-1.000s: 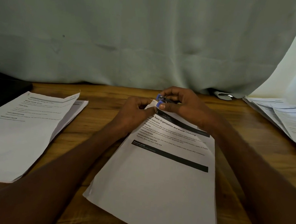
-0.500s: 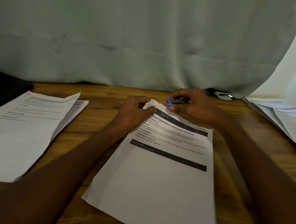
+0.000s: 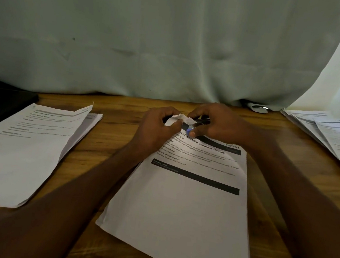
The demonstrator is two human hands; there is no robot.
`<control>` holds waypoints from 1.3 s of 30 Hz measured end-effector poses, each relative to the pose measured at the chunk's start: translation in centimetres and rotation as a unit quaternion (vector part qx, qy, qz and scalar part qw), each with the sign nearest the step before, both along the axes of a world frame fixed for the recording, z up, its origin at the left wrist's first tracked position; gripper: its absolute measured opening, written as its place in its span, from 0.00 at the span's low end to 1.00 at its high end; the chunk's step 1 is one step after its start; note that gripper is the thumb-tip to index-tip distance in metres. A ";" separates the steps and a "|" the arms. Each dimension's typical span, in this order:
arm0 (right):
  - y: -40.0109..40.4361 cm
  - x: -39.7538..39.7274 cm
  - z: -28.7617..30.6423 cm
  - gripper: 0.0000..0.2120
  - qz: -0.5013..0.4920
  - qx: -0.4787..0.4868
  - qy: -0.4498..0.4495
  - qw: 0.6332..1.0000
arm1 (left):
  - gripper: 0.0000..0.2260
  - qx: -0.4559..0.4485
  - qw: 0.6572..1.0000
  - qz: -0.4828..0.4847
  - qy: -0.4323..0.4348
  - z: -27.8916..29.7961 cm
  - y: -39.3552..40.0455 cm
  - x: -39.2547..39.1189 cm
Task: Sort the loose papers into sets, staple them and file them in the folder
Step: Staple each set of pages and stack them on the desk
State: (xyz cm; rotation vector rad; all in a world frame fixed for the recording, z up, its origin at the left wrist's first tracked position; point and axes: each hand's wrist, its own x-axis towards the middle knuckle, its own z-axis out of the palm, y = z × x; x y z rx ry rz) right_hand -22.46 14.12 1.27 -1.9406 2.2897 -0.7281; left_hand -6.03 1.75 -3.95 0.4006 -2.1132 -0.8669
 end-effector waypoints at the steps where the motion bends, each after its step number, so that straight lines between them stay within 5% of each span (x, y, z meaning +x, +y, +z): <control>1: 0.0 0.2 0.0 0.21 0.001 -0.004 0.005 1.000 | 0.05 -0.002 1.000 0.004 0.002 0.0 0.1 0.0; 39: -1.3 3.0 -0.6 0.13 -0.084 -0.016 0.100 0.991 | 0.04 0.032 0.999 -0.006 0.042 0.2 0.1 -0.2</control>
